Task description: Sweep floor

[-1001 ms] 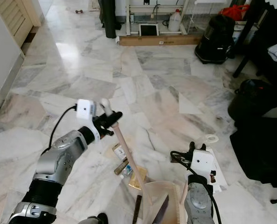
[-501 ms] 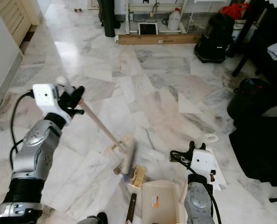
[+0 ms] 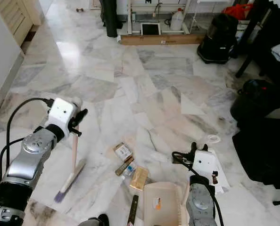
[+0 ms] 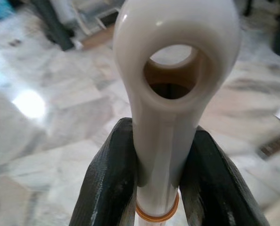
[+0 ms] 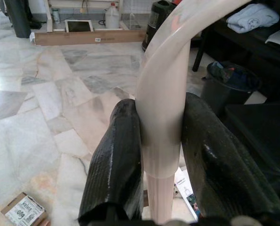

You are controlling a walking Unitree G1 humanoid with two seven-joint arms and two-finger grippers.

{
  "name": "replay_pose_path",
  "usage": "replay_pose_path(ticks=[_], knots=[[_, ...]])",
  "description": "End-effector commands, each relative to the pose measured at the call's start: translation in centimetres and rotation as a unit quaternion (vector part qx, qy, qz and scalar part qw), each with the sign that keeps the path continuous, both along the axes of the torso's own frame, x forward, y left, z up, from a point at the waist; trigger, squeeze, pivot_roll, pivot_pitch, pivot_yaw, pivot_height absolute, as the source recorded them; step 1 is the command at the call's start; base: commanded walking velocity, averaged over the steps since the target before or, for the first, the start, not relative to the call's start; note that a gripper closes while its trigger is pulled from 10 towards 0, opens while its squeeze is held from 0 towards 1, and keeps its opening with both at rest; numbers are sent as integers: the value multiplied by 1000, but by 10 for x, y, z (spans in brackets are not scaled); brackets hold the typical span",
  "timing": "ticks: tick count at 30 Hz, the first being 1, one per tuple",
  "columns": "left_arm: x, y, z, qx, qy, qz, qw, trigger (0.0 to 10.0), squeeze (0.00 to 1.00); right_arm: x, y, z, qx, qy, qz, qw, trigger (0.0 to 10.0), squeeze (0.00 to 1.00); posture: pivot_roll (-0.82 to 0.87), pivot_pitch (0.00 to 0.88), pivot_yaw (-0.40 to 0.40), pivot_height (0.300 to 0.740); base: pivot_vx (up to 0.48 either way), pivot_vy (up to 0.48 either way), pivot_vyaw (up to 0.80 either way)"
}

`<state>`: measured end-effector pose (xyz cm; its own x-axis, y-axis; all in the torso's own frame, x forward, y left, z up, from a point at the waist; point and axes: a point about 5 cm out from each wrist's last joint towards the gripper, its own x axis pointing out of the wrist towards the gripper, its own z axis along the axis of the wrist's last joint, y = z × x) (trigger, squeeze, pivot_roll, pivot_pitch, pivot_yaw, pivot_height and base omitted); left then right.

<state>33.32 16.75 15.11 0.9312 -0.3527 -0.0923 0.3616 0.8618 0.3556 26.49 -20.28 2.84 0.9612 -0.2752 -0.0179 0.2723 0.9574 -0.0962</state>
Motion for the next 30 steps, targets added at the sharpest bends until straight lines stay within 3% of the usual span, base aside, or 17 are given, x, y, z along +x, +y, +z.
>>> replay_pose_path(ticks=[1,5,15,18,22,24,30], knots=[[-3,-7,-10,-2,30,-20,999,10000,0,-7,2,-12,5,31,2,1000,10000,0,93,125,-14,740,0,0,0],[-2,-22,-19,-63,70,-32,995,10000,0,-7,1,-11,5,29,1,1000,10000,0,89,115,-9,740,0,0,0],[3,-32,-14,-116,103,-53,986,10000,0,-7,1,-11,5,27,-2,1000,10000,0,88,118,-4,740,0,0,0],[3,-38,-13,-135,139,-59,979,10000,0,-6,1,-11,6,26,-5,1000,10000,0,87,125,-4,740,0,0,0],[-3,-45,-24,-117,205,-80,968,10000,0,-6,1,-11,5,25,-5,1000,10000,0,80,128,1,740,0,0,0],[-3,-49,-23,-156,218,-68,961,10000,0,-7,1,-10,6,24,-6,1000,10000,0,78,130,-1,740,0,0,0],[-3,-66,-13,-219,233,-85,943,10000,0,-7,0,-10,5,24,-6,1000,10000,0,78,134,-3,740,0,0,0]])
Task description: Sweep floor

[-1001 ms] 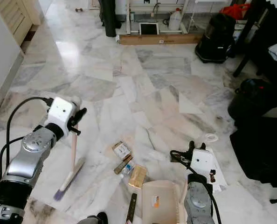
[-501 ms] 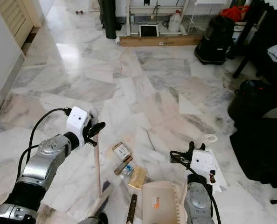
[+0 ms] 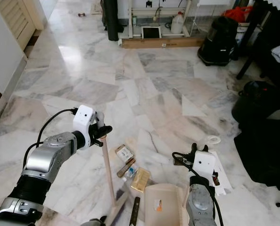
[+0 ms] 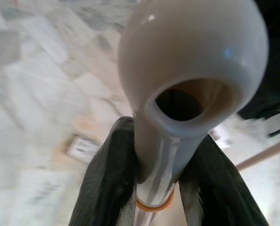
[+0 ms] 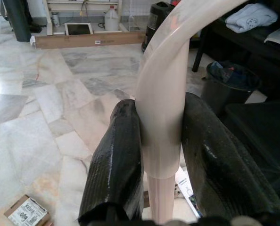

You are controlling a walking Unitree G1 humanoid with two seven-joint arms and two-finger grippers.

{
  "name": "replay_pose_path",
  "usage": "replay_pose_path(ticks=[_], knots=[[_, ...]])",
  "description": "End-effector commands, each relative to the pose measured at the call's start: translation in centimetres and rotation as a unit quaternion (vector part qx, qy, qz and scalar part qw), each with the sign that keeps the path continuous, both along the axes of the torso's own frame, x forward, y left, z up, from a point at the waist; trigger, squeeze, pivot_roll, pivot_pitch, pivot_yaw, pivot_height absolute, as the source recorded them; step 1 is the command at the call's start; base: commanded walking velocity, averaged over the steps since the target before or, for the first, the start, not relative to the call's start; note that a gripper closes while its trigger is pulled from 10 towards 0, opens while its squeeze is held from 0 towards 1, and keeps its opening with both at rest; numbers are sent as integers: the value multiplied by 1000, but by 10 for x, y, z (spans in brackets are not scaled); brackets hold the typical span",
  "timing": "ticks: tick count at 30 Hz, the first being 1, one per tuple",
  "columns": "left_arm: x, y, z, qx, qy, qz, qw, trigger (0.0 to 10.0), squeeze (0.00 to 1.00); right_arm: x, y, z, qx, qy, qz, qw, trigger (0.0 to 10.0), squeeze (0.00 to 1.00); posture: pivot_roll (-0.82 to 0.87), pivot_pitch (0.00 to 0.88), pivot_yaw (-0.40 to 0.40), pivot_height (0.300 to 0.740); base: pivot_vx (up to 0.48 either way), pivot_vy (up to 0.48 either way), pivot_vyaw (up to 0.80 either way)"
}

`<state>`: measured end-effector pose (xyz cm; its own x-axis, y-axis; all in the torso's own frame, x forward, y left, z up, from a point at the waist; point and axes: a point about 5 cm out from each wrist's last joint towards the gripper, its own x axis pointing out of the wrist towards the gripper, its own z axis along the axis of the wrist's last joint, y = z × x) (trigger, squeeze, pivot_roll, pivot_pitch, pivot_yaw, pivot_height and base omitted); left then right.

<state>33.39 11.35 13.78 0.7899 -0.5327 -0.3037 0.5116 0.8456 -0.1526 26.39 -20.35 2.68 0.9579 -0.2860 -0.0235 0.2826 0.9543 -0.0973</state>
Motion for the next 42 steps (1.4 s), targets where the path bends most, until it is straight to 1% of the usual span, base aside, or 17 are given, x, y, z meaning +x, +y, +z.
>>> replay_pose_path(ticks=[1,6,8,10,13,16,18,20,22,24,25,27,31,32,33,34,42], knots=[[-4,-15,1,-55,25,-23,998,10000,0,-6,1,-9,5,22,0,1000,10000,0,78,134,-3,740,0,0,0],[-6,-34,12,-120,44,-32,991,10000,0,-5,1,-8,5,20,0,1000,10000,0,74,134,-5,740,0,0,0],[-6,-37,15,-138,46,-32,989,10000,0,-5,1,-8,5,20,0,1000,10000,0,74,134,-5,740,0,0,0],[-4,-43,24,-179,41,-31,982,10000,0,-5,1,-8,5,21,1,1000,10000,0,76,131,-7,740,0,0,0],[-4,-45,31,-203,33,-27,978,10000,0,-5,1,-8,5,20,1,1000,10000,0,76,130,-8,740,0,0,0],[0,-38,40,-210,-2,-3,978,10000,0,-5,1,-8,4,20,1,1000,10000,0,76,131,-9,740,0,0,0],[4,-27,49,-205,-42,24,978,10000,0,-5,2,-9,4,22,2,1000,10000,0,76,131,-9,740,0,0,0],[5,-23,52,-199,-56,32,978,10000,0,-5,2,-9,4,22,2,1000,10000,0,76,131,-9,740,0,0,0],[6,-11,58,-179,-101,58,977,10000,0,-5,1,-9,4,24,3,1000,10000,0,84,137,-11,740,0,0,0],[6,-7,58,-157,-120,70,978,10000,0,-5,1,-9,4,24,3,1000,10000,0,84,140,-12,740,0,0,0],[5,-4,58,-142,-145,82,976,10000,0,-5,1,-9,4,24,3,1000,10000,0,84,140,-12,740,0,0,0],[4,1,54,-120,-166,104,973,10000,0,-5,1,-9,3,23,2,1000,10000,0,78,141,-14,740,0,0,0],[2,12,50,-69,-211,144,964,10000,0,-5,-1,-8,1,21,1,1000,10000,0,77,142,-16,740,0,0,0],[1,19,47,-51,-230,164,958,10000,0,-5,-2,-7,0,18,0,1000,10000,0,75,143,-17,740,0,0,0],[1,19,47,-51,-230,164,958,10000,0,-5,-2,-7,0,18,0,1000,10000,0,75,143,-17,740,0,0,0],[-2,26,43,-33,-253,182,950,10000,0,-5,-4,-5,-2,13,-2,1000,10000,0,75,143,-18,740,0,0,0],[-6,38,27,8,-273,205,940,10000,0,-4,-7,-1,-5,2,-4,1000,10000,0,72,147,-22,740,0,0,0]])
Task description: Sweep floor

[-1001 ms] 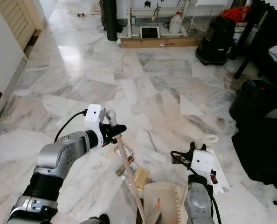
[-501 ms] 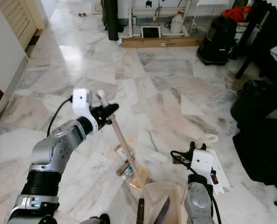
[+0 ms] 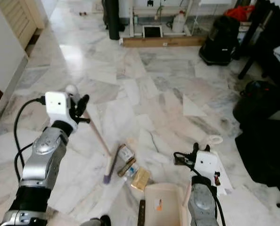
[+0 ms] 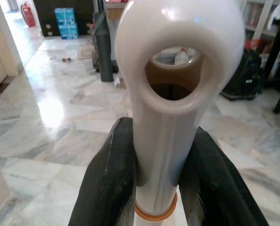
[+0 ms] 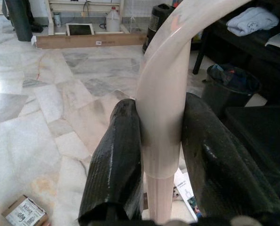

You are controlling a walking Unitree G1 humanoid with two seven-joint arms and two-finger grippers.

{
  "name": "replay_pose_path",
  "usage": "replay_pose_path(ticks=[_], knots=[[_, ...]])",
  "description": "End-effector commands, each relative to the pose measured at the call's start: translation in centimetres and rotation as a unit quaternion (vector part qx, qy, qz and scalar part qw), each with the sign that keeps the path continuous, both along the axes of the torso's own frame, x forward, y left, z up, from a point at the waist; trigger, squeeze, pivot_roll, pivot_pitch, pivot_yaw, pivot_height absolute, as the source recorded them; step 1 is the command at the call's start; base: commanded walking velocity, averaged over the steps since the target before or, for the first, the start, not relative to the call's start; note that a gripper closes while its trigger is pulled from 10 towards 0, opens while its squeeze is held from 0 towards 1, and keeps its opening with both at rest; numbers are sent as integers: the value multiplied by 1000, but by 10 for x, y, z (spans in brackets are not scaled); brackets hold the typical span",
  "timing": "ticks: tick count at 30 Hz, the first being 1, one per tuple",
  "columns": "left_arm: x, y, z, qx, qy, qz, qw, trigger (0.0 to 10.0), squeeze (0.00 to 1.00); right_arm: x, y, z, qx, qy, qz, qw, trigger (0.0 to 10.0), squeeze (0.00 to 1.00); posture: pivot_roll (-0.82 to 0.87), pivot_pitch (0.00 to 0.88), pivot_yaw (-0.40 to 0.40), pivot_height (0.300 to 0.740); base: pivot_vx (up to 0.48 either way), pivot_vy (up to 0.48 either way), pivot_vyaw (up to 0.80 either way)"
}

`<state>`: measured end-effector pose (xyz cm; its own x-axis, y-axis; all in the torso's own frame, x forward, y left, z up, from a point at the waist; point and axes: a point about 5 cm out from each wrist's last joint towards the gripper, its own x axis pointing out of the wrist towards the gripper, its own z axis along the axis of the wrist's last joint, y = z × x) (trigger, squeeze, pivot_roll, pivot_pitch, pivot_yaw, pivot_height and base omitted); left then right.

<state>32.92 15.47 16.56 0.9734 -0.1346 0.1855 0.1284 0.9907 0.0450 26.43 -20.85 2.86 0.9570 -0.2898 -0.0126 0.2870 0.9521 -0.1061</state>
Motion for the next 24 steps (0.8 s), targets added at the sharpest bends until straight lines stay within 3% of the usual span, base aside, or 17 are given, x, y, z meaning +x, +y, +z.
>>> replay_pose_path(ticks=[1,24], knots=[[-2,-4,-3,0,-9,-7,1000,10000,0,-4,-2,-3,0,6,-2,1000,10000,0,72,146,-22,740,0,0,0],[0,-7,-3,-8,-29,-10,1000,10000,0,-4,-5,-3,-3,6,-2,1000,10000,0,72,145,-28,740,0,0,0]])
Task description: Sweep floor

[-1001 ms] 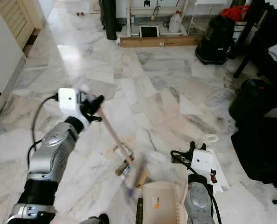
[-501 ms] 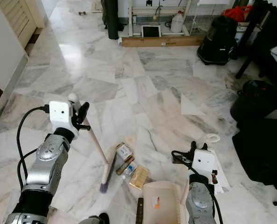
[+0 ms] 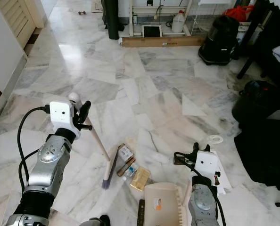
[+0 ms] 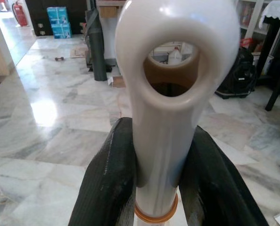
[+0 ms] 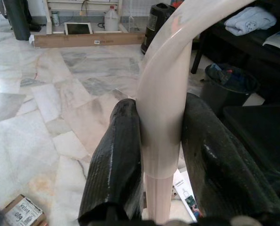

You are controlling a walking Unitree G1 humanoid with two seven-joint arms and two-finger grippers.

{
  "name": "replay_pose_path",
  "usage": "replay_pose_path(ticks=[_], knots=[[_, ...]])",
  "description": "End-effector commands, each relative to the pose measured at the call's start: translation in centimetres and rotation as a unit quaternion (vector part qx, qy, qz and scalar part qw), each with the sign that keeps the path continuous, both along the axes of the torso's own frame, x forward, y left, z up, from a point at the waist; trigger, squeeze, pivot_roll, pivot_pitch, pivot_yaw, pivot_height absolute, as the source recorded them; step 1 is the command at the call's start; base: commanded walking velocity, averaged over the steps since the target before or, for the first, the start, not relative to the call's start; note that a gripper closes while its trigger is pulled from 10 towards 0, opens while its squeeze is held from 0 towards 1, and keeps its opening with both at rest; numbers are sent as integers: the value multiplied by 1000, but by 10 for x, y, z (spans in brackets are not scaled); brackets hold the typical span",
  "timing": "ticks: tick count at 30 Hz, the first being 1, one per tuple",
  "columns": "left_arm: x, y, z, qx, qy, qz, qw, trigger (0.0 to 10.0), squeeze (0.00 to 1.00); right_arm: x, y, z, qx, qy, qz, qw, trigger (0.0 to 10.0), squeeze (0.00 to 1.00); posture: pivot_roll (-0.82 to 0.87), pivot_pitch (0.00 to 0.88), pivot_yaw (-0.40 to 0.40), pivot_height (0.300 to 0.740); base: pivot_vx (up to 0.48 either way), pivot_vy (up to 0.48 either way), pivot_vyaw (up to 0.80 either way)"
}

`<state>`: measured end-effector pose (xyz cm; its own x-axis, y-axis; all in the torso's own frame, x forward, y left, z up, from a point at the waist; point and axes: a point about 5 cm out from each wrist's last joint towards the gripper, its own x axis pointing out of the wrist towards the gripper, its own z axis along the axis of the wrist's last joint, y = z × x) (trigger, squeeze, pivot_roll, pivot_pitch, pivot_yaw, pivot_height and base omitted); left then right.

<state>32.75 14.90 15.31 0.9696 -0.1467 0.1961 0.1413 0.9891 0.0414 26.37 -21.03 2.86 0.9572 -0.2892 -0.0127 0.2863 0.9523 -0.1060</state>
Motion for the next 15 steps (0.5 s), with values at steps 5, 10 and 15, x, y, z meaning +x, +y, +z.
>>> replay_pose_path(ticks=[5,10,15], knots=[[2,-2,10,-7,-24,-3,1000,10000,0,-3,-3,-3,-3,7,-2,1000,10000,0,73,145,-28,740,-272,0,0],[2,-2,9,-8,-24,-4,1000,10000,0,-3,-3,-3,-2,7,-2,1000,10000,0,73,144,-28,740,-277,0,0],[2,-1,8,-9,-22,-2,1000,10000,0,-3,-3,-3,-3,6,-2,1000,10000,0,73,144,-29,740,-317,0,0]])
